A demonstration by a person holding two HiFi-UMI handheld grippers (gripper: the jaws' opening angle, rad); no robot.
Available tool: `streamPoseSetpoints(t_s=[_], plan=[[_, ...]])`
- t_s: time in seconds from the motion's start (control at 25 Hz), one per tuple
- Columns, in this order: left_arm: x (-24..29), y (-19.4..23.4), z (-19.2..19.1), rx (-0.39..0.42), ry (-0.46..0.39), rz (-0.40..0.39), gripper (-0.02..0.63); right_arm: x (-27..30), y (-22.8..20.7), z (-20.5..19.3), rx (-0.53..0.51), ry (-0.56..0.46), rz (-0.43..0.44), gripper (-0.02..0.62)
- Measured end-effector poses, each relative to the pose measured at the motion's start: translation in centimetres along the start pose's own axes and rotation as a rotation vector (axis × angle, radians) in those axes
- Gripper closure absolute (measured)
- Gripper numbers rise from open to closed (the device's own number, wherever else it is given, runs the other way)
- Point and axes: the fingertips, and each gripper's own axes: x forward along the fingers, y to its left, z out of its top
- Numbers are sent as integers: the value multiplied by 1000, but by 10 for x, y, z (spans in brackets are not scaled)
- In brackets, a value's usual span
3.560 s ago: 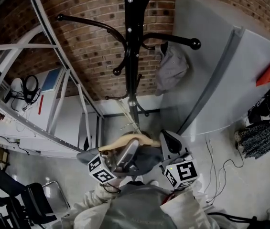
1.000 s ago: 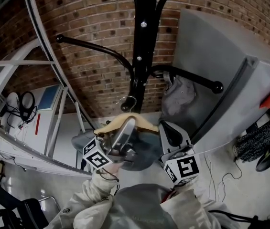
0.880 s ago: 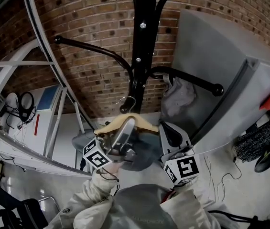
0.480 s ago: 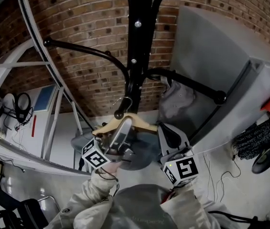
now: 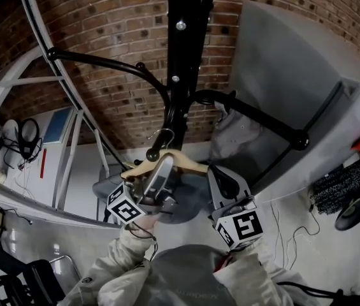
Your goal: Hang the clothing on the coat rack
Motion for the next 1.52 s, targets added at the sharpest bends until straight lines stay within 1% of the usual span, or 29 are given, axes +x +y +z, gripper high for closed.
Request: streamPoseSetpoints(t_s=[0.52,0.64,0.84,0.96,1.12,1.2,1.28,1.36,1.4,1.52], plan=[[0,3,-5,30,-29,30,500,-21,-4,-17,38,38,38,571],[-1,3,-6,44,-43,58,500,-30,-3,-21,47,47,54,571],[-11,7,-14,82,-34,134,499,-49,-4,-33,69,66,73,571],[-20,5,-20,71,-46,168,499,-58,-3,-40,84,74,82,571],[-25,-4,-22,46,-70,178,499,-69,3,-42,109,73,95,571],[-31,-3,-22,33,-79,209,499,-73,8,-44,120,70,97,571],[-41,2,-25,-8,-94,253,499,-76,12,-44,123,66,94,571],[-51,2,-30,-62,-105,266,500,-77,17,-43,122,64,87,571],[-55,-1,-30,-58,-95,262,500,-78,20,-42,121,65,84,571],[-68,-9,-28,6,-37,274,500,-77,34,-40,118,69,76,571]])
